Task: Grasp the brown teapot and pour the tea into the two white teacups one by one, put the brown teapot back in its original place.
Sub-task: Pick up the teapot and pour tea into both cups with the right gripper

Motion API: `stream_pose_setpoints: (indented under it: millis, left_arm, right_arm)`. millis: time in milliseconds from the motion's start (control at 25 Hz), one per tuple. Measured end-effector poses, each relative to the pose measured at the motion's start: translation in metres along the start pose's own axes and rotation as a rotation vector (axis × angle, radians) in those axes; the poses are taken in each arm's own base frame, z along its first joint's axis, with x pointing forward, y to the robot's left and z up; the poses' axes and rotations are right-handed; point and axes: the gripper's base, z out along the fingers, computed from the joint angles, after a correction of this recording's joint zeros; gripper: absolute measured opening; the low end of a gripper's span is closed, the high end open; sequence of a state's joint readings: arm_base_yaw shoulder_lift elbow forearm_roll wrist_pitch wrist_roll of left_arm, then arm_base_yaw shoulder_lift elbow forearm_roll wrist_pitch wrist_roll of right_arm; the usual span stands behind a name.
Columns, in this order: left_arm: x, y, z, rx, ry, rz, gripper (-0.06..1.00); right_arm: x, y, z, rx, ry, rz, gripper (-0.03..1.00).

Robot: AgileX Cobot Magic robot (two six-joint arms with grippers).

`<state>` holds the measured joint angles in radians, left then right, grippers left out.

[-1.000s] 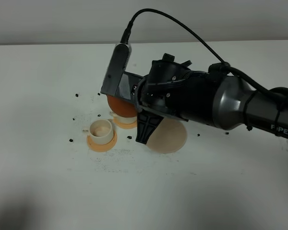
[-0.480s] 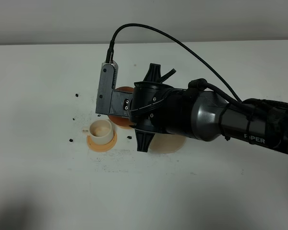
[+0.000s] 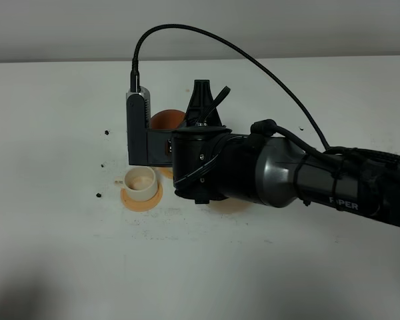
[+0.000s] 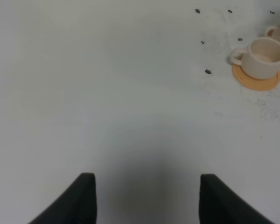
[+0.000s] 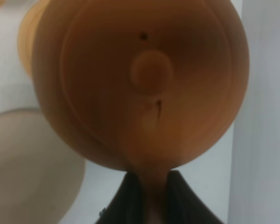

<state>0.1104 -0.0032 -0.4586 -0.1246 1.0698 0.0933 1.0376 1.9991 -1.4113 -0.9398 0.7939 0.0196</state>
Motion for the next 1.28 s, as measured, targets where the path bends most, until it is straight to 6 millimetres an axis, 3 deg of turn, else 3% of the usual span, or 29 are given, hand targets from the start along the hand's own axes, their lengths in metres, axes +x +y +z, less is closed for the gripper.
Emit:
stream_pose_setpoints:
  millis: [560, 1280]
  left_arm:
    - [0.0, 0.0, 0.0, 0.0, 0.0, 0.0, 0.51]
    - [0.0, 0.0, 0.0, 0.0, 0.0, 0.0, 0.51]
  right_arm:
    - [-0.002, 0.019, 0.009, 0.05, 0.04, -0.161, 0.12]
    - [-0.009, 0.018, 0.002, 0.144, 0.034, -0.256, 0.12]
